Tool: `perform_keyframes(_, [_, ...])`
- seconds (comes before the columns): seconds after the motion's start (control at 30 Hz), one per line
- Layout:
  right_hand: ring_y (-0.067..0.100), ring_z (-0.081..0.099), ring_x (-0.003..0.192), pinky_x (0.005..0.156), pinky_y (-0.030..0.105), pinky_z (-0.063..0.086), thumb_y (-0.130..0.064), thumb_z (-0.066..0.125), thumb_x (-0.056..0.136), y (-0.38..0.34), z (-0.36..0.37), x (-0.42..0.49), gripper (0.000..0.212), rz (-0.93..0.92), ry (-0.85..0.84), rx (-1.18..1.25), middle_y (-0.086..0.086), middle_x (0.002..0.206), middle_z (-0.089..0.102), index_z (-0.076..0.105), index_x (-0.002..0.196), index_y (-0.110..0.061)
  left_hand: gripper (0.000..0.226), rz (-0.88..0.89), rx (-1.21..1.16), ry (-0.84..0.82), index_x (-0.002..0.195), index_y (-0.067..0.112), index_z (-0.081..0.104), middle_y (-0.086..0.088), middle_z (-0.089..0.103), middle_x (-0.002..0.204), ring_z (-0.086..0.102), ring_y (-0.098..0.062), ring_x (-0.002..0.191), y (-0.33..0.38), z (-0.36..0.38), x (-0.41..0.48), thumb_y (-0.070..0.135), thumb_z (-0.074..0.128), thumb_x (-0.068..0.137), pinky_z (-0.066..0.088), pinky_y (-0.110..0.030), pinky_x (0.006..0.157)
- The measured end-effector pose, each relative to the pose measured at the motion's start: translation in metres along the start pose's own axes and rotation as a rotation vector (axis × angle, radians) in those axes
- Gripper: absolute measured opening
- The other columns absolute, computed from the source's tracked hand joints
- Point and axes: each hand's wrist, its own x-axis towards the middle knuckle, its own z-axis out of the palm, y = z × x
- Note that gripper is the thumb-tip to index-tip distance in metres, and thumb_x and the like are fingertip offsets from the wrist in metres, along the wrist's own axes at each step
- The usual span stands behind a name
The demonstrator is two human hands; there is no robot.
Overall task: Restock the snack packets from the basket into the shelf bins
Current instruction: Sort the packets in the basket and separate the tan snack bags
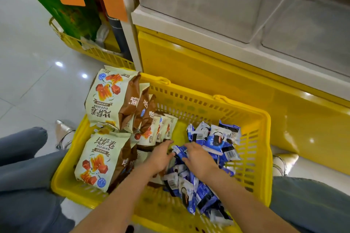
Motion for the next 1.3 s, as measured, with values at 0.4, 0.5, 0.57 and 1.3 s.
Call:
perform_keyframes(0.4, [0.028, 0.054, 0.110, 0.080, 0.037, 0.047, -0.031, 0.048, 0.096, -0.005, 0.008, 0.039, 0.038, 0.123, -0.003, -0.032, 0.011, 0.127, 0.049, 0.045, 0.127, -0.009, 0.042, -0.044, 0.434, -0.193, 0.133, 0.022, 0.043, -0.003, 0.044, 0.133, 0.050, -0.025, 0.115, -0.029, -0.002, 0.019, 0.033, 0.051, 0.093, 0.046, -0.035, 0.091])
perform_keyframes(0.5, [0.022, 0.059, 0.091, 0.071, 0.029, 0.043, -0.030, 0.047, 0.097, 0.004, -0.012, 0.023, 0.040, 0.135, 0.098, 0.261, 0.010, 0.120, 0.054, 0.039, 0.131, -0.011, 0.030, 0.010, 0.376, -0.209, 0.124, 0.025, 0.049, 0.001, 0.046, 0.122, 0.058, -0.012, 0.094, -0.035, 0.000, 0.022, 0.025, 0.051, 0.094, 0.048, -0.019, 0.069])
perform_keyframes(0.57, [0.014, 0.056, 0.075, 0.065, 0.027, 0.042, -0.028, 0.046, 0.097, 0.016, -0.031, 0.008, 0.040, 0.108, 0.072, 0.392, 0.008, 0.107, 0.059, 0.034, 0.134, -0.015, 0.014, 0.011, 0.220, -0.144, 0.099, 0.027, 0.055, 0.005, 0.059, 0.094, 0.050, -0.003, 0.060, -0.037, 0.004, 0.021, 0.018, 0.050, 0.090, 0.038, -0.017, 0.047])
perform_keyframes(1.3, [0.011, 0.044, 0.124, 0.097, 0.018, 0.036, -0.042, 0.056, 0.090, -0.017, -0.035, -0.070, 0.061, 0.005, 0.128, 0.461, -0.009, 0.130, 0.042, 0.029, 0.140, -0.019, 0.015, 0.327, 0.181, 0.523, 0.084, 0.025, 0.037, 0.012, 0.041, 0.070, 0.040, -0.003, 0.057, 0.028, -0.035, -0.086, 0.028, 0.041, 0.098, 0.023, -0.017, 0.047])
